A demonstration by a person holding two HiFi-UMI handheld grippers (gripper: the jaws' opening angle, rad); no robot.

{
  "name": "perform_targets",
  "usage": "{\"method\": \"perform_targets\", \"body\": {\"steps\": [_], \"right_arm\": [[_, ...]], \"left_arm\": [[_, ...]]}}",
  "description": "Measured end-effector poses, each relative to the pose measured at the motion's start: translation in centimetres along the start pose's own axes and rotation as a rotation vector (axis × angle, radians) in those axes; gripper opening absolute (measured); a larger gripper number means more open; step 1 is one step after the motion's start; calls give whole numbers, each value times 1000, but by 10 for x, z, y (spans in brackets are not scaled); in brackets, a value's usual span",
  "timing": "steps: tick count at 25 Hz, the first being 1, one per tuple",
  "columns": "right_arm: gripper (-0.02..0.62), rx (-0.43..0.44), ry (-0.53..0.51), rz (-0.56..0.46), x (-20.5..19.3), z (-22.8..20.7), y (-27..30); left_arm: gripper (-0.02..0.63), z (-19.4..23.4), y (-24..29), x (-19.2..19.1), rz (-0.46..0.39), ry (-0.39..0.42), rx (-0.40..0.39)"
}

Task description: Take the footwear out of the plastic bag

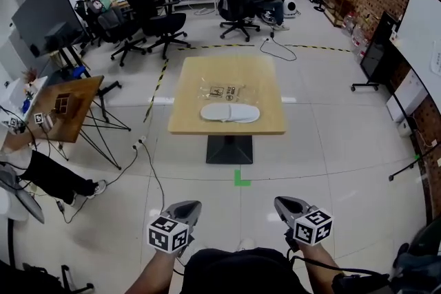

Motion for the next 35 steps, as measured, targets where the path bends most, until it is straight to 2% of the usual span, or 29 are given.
{"method": "perform_targets", "body": {"steps": [6,11,16,19,25,28,35], "right_arm": [[0,-24,-30,11,3,38,16],[0,-93,-12,-5,-3,68,18],[0,-166,13,-33,-20,98,23],[0,-181,23,-18,-29,115,21],[0,-158,3,-3,-23,109,26],[0,-130,-34,10,-10,108,25],[0,-73,-64,9,-3,97,22]], "left_arm": [[6,29,-19,11,-30,6,-31],[6,57,-34,19,-32,30,-77],[6,75,-43,10,-33,41,-146],[6,79,-49,4,-10,33,-161],[6,81,-48,5,-20,12,-109],[6,66,-46,8,-39,-15,-101],[6,38,-40,10,-73,0,-82]]}}
Point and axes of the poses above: the fingertips, and each gripper's own axes: y forward along the fingers, z to its left, x out of its top, the point moved 5 cm from there along -y, backward along the fingers, and after that the axes turned 6 degrees about -z, right-handed, at the moved point
